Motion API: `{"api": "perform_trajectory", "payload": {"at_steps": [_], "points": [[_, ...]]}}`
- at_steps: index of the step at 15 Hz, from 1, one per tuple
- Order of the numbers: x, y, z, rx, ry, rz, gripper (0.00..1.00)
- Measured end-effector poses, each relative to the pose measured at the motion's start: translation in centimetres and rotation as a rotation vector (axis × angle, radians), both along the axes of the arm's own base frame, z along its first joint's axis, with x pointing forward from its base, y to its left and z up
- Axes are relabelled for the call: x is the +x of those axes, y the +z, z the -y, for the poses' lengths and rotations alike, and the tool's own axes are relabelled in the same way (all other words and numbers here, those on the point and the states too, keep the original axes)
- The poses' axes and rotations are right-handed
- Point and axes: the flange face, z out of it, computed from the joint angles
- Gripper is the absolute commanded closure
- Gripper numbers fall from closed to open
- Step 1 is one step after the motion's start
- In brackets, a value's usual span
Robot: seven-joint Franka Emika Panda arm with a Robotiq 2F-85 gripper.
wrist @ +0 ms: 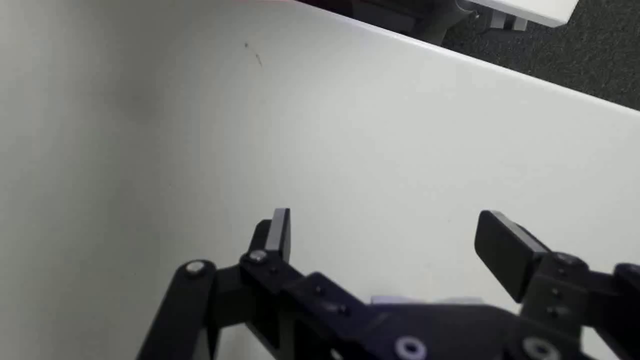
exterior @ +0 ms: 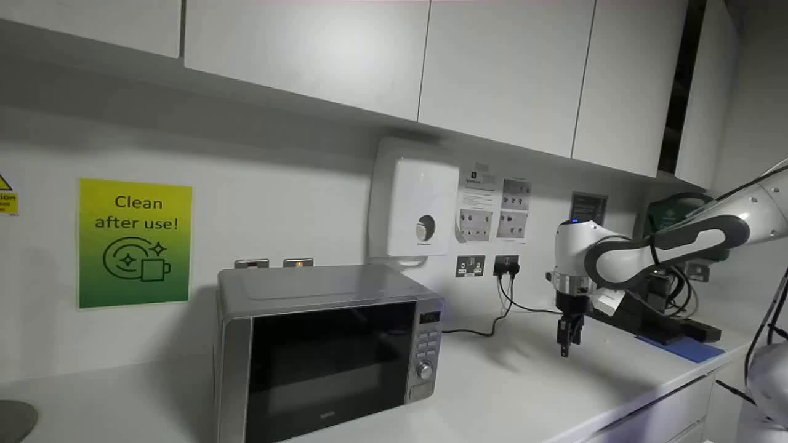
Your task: Press a switch on the bottom left wall socket.
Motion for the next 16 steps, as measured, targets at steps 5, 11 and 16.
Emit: {"api": "perform_trajectory", "payload": {"at_steps": [5,11,16], "points": [[0.2,0.1,0.0,0.013,-0.003,0.011,0.0],[2.9,0.9,-1.0,0.084,-0.023,0.109,0.0],[6.5,1.7,-2.0,0.152,-0.079,0.171,0.0]]}}
